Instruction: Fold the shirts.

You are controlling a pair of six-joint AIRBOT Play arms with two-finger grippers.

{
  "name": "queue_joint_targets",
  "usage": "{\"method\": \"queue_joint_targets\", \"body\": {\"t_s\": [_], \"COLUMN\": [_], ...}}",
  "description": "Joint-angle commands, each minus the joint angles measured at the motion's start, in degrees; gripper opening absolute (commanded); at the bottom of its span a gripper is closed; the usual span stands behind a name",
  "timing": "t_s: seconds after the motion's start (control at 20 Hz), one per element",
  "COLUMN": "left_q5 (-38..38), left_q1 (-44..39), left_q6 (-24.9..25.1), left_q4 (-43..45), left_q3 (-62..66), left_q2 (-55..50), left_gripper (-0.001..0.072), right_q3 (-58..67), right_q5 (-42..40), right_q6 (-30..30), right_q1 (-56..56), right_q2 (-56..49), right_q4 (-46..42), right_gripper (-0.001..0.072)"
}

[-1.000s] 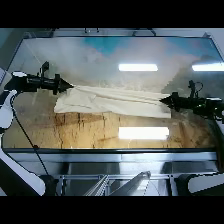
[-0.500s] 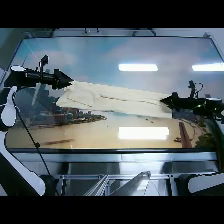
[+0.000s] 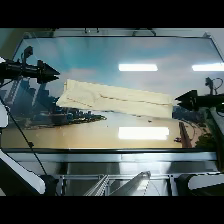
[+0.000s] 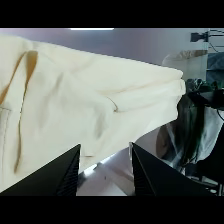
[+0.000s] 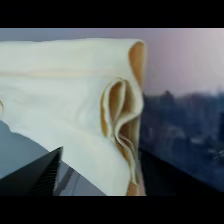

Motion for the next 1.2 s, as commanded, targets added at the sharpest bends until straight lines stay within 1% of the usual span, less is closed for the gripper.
{"method": "queue_joint_targets", "body": {"t_s": [0.0,0.15,0.3,0.4,0.5,0.55,0.6,0.65,0.7,0.75,0.8,0.95,1.0,1.15], "left_q5": [0.4,0.6,1.2,1.5,2.6,4.2,6.1,8.6,11.8,15.5,18.7,24.4,25.3,26.5], "left_q1": [-0.8,-4.7,-9.5,-12.7,-16.4,-18.4,-20.6,-22.6,-24.7,-27.3,-29.4,-37.2,-39.0,-42.9], "left_q6": [-1.4,-1.2,-0.7,-0.5,0.4,0.7,0.8,0.8,0.9,1.2,1.2,1.1,0.4,-4.2], "left_q4": [0.3,0.2,0.2,0.2,0.4,0.5,0.5,0.5,0.7,1.7,3.7,9.0,10.6,12.1], "left_q3": [-3.3,-5.6,-5.3,-4.7,-4.5,-4.5,-4.5,-4.5,-4.5,-4.5,-4.5,-4.5,-4.5,-4.5], "left_q2": [2.3,2.5,2.5,2.5,2.5,2.4,2.4,2.4,2.3,2.2,1.9,-0.9,-2.4,-6.8], "left_gripper": [0.0335,0.0335,0.0334,0.0333,0.0333,0.0333,0.0332,0.031,0.0196,0.0108,0.0084,0.0078,0.0011,0.0005], "right_q3": [1.8,1.8,1.8,1.8,2.1,2.1,2.2,2.6,3.3,4.4,6.2,12.5,14.3,19.0], "right_q5": [0.9,-0.2,-2.4,-4.4,-6.3,-7.2,-7.6,-7.3,-6.0,-4.0,-1.5,7.0,9.2,14.5], "right_q6": [3.4,3.4,4.9,4.8,3.4,3.3,3.3,3.3,3.3,3.3,3.5,6.6,7.6,8.8], "right_q1": [-2.1,2.1,8.1,11.9,14.2,14.6,14.7,14.7,14.4,13.6,12.6,10.0,9.7,9.9], "right_q2": [0.3,-1.9,-5.2,-7.4,-8.9,-9.2,-9.1,-8.9,-8.5,-7.8,-7.3,-5.7,-5.3,-3.6], "right_q4": [-4.9,-4.9,-4.4,-1.6,3.9,5.7,6.6,6.4,6.0,5.8,5.9,5.9,5.9,6.8], "right_gripper": [0.0687,0.0693,0.0692,0.0691,0.0448,0.0314,0.0042,0.0015,0.0014,0.0014,0.0014,0.0014,0.0014,0.0014]}}
